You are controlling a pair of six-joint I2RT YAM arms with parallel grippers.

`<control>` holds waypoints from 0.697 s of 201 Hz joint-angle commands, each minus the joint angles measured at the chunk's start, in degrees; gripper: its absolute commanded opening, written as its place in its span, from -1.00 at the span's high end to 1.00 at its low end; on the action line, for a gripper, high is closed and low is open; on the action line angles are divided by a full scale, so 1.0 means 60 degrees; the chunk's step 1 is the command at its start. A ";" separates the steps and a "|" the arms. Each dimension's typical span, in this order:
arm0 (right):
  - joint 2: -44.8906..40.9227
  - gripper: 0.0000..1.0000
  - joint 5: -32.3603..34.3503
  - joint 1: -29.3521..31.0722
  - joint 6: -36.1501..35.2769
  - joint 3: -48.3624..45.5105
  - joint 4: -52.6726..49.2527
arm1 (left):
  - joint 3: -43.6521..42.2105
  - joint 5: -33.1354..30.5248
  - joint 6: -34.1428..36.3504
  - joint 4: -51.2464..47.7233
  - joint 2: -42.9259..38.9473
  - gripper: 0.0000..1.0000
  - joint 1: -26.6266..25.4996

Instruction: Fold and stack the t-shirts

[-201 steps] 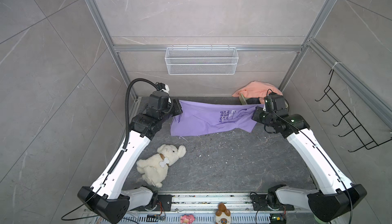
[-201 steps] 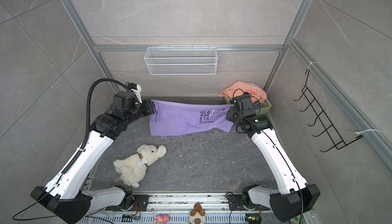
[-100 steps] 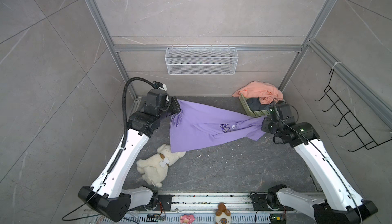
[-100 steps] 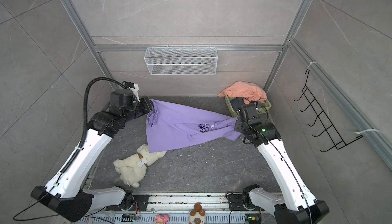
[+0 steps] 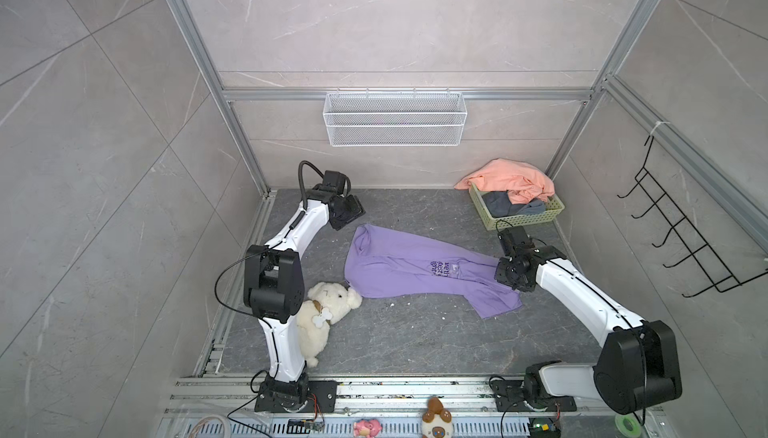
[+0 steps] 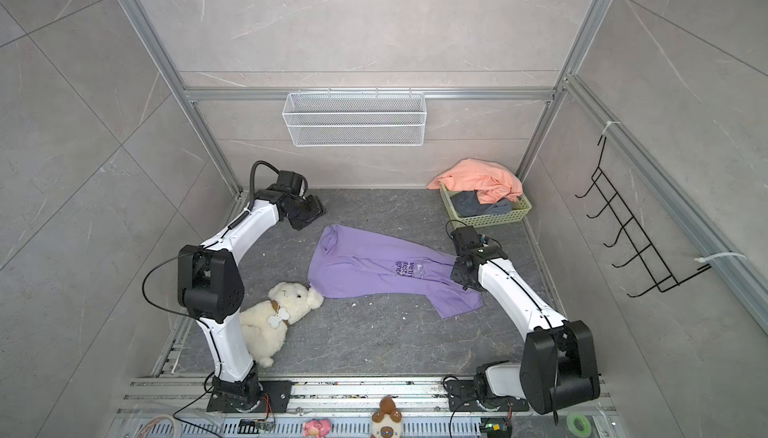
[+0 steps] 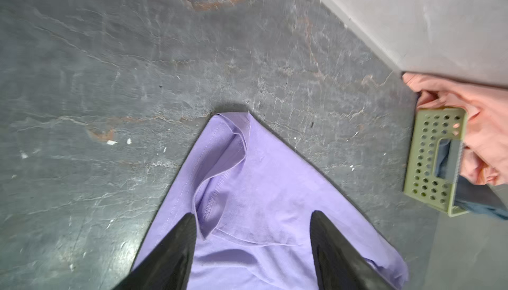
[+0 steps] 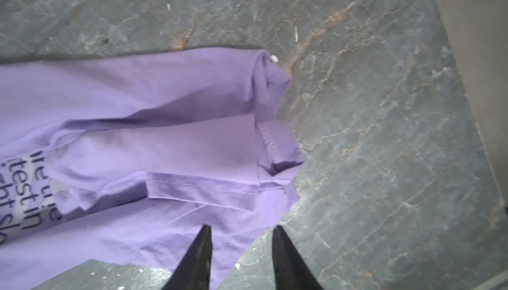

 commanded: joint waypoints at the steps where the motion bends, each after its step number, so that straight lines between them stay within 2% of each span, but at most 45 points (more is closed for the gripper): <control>1: -0.0314 0.11 -0.0221 -0.0010 0.0310 0.0246 0.0023 | 0.0039 0.0219 0.0334 -0.0291 -0.1118 -0.41 -0.0094; 26: -0.0375 0.06 -0.0525 -0.0008 0.0375 0.0496 0.0037 | -0.1348 0.0514 0.0418 -0.0286 -0.2151 -0.40 -0.0597; 52: 0.0059 -0.03 -0.0890 -0.0006 0.0635 0.0556 0.0486 | -0.2409 0.0273 0.0702 -0.0562 -0.3031 -0.42 -0.2117; 77: 0.0630 -0.04 -0.1343 -0.0010 0.0808 0.0606 0.0975 | -0.3606 -0.0236 0.0119 -0.0569 -0.3474 -0.44 -0.3493; 97: 0.1015 -0.04 -0.1684 -0.0021 0.0881 0.0655 0.1290 | -0.4328 -0.0827 -0.0225 -0.0841 -0.3520 -0.44 -0.4269; 140: 0.1595 -0.05 -0.1947 -0.0014 0.1028 0.0697 0.1557 | -0.5715 -0.1425 -0.0965 -0.1025 -0.3489 -0.44 -0.5111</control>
